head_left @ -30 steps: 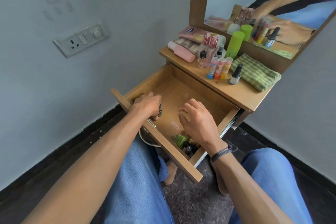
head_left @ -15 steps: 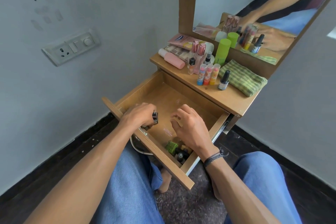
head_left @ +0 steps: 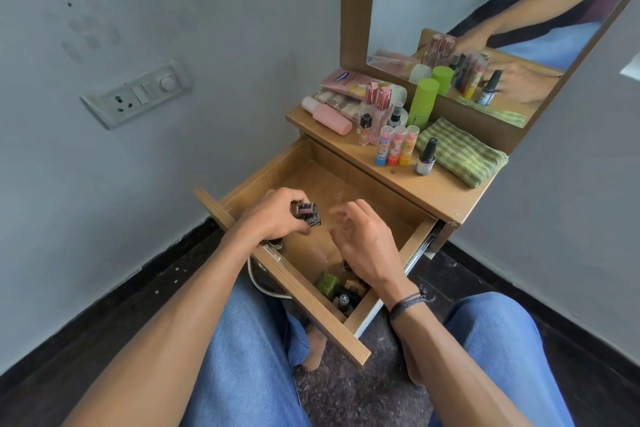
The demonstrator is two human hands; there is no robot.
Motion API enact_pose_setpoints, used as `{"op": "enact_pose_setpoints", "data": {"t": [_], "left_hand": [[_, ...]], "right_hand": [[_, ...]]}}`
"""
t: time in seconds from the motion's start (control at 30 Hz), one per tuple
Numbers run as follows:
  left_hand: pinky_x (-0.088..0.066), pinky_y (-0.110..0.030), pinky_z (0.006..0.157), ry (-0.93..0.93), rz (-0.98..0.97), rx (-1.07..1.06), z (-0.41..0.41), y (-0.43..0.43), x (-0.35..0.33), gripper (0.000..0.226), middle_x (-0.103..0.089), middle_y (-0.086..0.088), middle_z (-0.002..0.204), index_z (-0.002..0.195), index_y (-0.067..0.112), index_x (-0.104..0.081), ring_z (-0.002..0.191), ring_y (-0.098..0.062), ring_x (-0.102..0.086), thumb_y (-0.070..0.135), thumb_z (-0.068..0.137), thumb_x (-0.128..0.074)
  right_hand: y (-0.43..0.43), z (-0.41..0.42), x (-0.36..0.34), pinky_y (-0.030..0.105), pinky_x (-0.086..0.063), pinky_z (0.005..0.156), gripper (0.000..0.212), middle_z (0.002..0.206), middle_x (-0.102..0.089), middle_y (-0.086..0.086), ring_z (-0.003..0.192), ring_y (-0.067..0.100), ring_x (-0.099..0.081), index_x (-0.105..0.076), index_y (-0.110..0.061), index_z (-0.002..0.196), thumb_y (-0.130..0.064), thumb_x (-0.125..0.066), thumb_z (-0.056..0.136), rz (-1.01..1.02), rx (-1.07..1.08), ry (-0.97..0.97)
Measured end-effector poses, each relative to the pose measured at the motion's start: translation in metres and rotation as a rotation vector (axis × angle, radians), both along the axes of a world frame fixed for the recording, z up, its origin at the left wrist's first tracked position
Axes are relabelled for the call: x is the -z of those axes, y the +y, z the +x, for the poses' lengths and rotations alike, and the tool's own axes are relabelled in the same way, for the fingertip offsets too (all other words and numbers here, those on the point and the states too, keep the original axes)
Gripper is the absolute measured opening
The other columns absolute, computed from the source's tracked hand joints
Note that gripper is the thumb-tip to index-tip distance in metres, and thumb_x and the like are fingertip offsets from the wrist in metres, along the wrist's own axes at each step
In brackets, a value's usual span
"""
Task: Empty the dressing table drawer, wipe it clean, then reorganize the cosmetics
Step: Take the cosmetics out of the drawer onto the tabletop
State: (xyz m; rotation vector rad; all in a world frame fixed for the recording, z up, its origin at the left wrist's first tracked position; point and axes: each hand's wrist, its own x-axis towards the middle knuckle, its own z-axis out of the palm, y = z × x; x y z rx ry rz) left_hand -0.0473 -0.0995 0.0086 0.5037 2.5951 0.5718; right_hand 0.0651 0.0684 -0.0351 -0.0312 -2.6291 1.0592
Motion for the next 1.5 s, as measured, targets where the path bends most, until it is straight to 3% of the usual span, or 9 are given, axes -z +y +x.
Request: {"op": "enact_pose_setpoints", "data": {"t": [0.17, 0.3, 0.43, 0.6, 0.73, 1.1, 1.2, 1.37, 1.5], "left_hand": [[-0.051, -0.032, 0.068, -0.247, 0.462, -0.16, 0.016, 0.008, -0.005, 0.026, -0.072, 0.004, 0.075, 0.089, 0.024, -0.075, 0.069, -0.011, -0.064, 0.03, 0.069, -0.091], [-0.055, -0.021, 0.066, -0.401, 0.621, -0.302, 0.029, 0.018, -0.008, 0.035, -0.077, 0.001, 0.093, 0.108, 0.017, -0.075, 0.081, -0.008, -0.07, 0.026, 0.076, -0.088], [-0.06, -0.029, 0.075, -0.494, 0.791, -0.458, 0.04, 0.024, -0.001, 0.042, -0.077, -0.004, 0.103, 0.109, 0.015, -0.075, 0.098, -0.017, -0.072, 0.031, 0.073, -0.089], [-0.062, -0.035, 0.084, -0.531, 0.921, -0.571, 0.049, 0.027, -0.001, 0.031, -0.075, -0.012, 0.107, 0.11, 0.003, -0.071, 0.105, -0.024, -0.071, 0.02, 0.086, -0.079], [-0.061, -0.039, 0.088, -0.548, 0.949, -0.601, 0.051, 0.028, 0.002, 0.028, -0.073, -0.013, 0.112, 0.112, 0.004, -0.07, 0.108, -0.024, -0.07, 0.019, 0.089, -0.077], [-0.058, -0.039, 0.096, -0.604, 0.988, -0.489, 0.051, 0.03, 0.005, 0.032, -0.071, -0.009, 0.122, 0.124, 0.008, -0.067, 0.115, -0.021, -0.068, 0.011, 0.092, -0.072], [-0.059, -0.036, 0.093, -0.605, 1.042, -0.531, 0.049, 0.029, 0.004, 0.032, -0.07, -0.013, 0.122, 0.122, 0.005, -0.065, 0.113, -0.022, -0.069, 0.005, 0.09, -0.072], [-0.06, -0.025, 0.079, -0.546, 1.162, -0.656, 0.036, 0.024, 0.001, 0.021, -0.072, -0.013, 0.117, 0.108, 0.01, -0.07, 0.104, -0.022, -0.07, 0.004, 0.088, -0.074], [-0.059, -0.019, 0.075, -0.454, 1.228, -0.743, 0.026, 0.014, -0.004, 0.019, -0.073, -0.005, 0.115, 0.112, 0.014, -0.07, 0.107, -0.017, -0.07, 0.01, 0.093, -0.07]], "right_hand": [[0.004, -0.004, -0.002, 0.02, -0.055, 0.08, 0.031, 0.112, -0.061, -0.011, 0.091, 0.003, -0.062, -0.066, -0.022, 0.121, -0.017, -0.073, 0.091, -0.183, 0.035, -0.015], [0.008, -0.004, -0.006, 0.02, -0.056, 0.081, 0.036, 0.112, -0.068, -0.009, 0.092, 0.002, -0.067, -0.067, -0.02, 0.124, -0.013, -0.075, 0.09, -0.35, 0.027, -0.014], [0.011, -0.004, -0.009, 0.021, -0.057, 0.086, 0.045, 0.112, -0.071, -0.007, 0.096, 0.003, -0.069, -0.066, -0.021, 0.129, -0.005, -0.073, 0.088, -0.45, -0.006, -0.039], [0.018, -0.005, -0.013, 0.031, -0.056, 0.09, 0.036, 0.109, -0.073, -0.008, 0.099, 0.009, -0.068, -0.071, -0.026, 0.124, -0.012, -0.067, 0.091, -0.605, 0.025, -0.068], [0.019, -0.003, -0.018, 0.028, -0.057, 0.085, 0.028, 0.105, -0.074, -0.009, 0.094, 0.009, -0.067, -0.073, -0.026, 0.121, -0.024, -0.075, 0.093, -0.652, 0.041, -0.072], [0.017, 0.0, -0.022, 0.036, -0.06, 0.091, 0.027, 0.109, -0.075, 0.001, 0.098, 0.016, -0.073, -0.072, -0.014, 0.113, -0.003, -0.076, 0.089, -0.762, 0.025, -0.004], [0.016, -0.001, -0.023, 0.038, -0.059, 0.091, 0.023, 0.107, -0.075, -0.004, 0.099, 0.015, -0.072, -0.073, -0.017, 0.108, -0.002, -0.07, 0.092, -0.669, 0.072, 0.02], [0.006, -0.03, -0.06, 0.023, -0.054, 0.075, 0.016, 0.1, -0.067, -0.007, 0.085, 0.004, -0.062, -0.074, -0.016, 0.103, -0.005, -0.064, 0.096, -0.141, 0.12, 0.231], [-0.004, -0.095, -0.1, 0.038, -0.053, 0.077, 0.028, 0.113, -0.064, 0.01, 0.1, 0.029, -0.061, -0.069, -0.007, 0.116, -0.003, -0.053, 0.093, 0.368, 0.103, 0.239]]}}
